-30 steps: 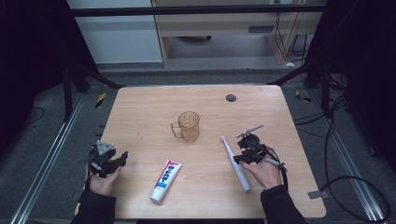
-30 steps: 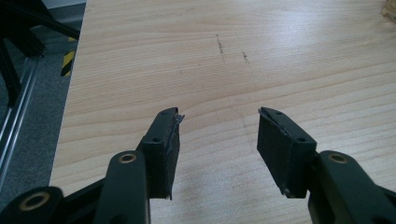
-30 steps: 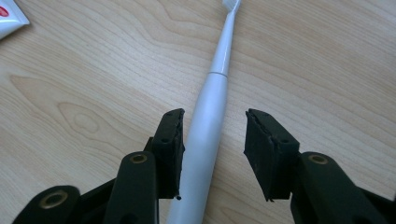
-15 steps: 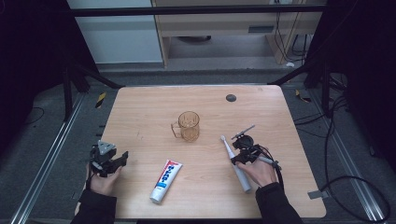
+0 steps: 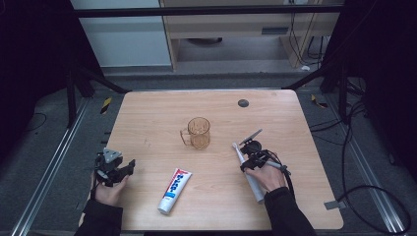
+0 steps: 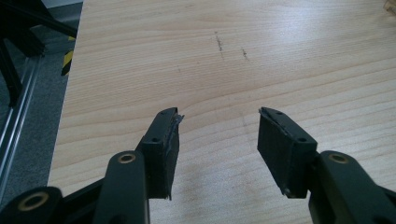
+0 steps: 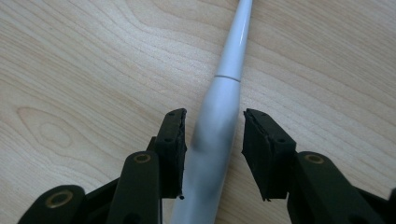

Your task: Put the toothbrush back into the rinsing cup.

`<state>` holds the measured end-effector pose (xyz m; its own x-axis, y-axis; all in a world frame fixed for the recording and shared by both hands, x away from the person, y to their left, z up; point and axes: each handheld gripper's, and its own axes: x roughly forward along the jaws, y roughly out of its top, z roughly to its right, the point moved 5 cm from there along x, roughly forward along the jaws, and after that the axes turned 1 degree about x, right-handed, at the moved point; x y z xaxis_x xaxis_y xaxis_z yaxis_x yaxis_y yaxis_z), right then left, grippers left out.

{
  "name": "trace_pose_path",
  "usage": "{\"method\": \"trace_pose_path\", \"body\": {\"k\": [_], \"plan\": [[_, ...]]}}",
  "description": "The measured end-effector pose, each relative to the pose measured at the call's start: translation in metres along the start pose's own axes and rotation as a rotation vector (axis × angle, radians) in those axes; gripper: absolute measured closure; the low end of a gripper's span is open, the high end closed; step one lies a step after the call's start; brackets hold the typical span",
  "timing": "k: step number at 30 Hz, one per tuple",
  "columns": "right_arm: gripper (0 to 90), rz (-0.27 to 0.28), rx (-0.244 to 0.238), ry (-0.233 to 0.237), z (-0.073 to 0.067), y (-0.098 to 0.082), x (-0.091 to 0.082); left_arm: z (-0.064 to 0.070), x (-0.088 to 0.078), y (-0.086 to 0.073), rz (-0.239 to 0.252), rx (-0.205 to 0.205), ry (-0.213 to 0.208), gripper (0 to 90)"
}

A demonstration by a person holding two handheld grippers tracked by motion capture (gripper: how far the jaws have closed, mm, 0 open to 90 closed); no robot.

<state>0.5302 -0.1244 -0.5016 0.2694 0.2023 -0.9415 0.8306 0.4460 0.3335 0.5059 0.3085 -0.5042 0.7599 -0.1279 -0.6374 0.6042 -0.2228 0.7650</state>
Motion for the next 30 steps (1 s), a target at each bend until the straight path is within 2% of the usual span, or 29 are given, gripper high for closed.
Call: {"method": "trace_pose_path", "body": {"k": [1,7,22,30], "plan": [[59.2,0.004,-0.013,-0.007,0.001,0.001,0.002,0.0,0.0,0.0,-0.002,0.001,0.0,47.7],[59.5,-0.014,-0.017,-0.008,-0.001,0.002,0.006,0.0,0.0,0.0,-0.006,0.001,-0.001,47.6],[64.3,-0.061,0.003,0.01,-0.002,0.003,0.014,0.0,0.001,0.0,-0.007,0.001,-0.001,47.7],[66.3,-0.073,0.008,0.0,-0.004,0.004,0.016,0.0,0.001,0.0,-0.008,0.003,-0.001,47.7]]}}
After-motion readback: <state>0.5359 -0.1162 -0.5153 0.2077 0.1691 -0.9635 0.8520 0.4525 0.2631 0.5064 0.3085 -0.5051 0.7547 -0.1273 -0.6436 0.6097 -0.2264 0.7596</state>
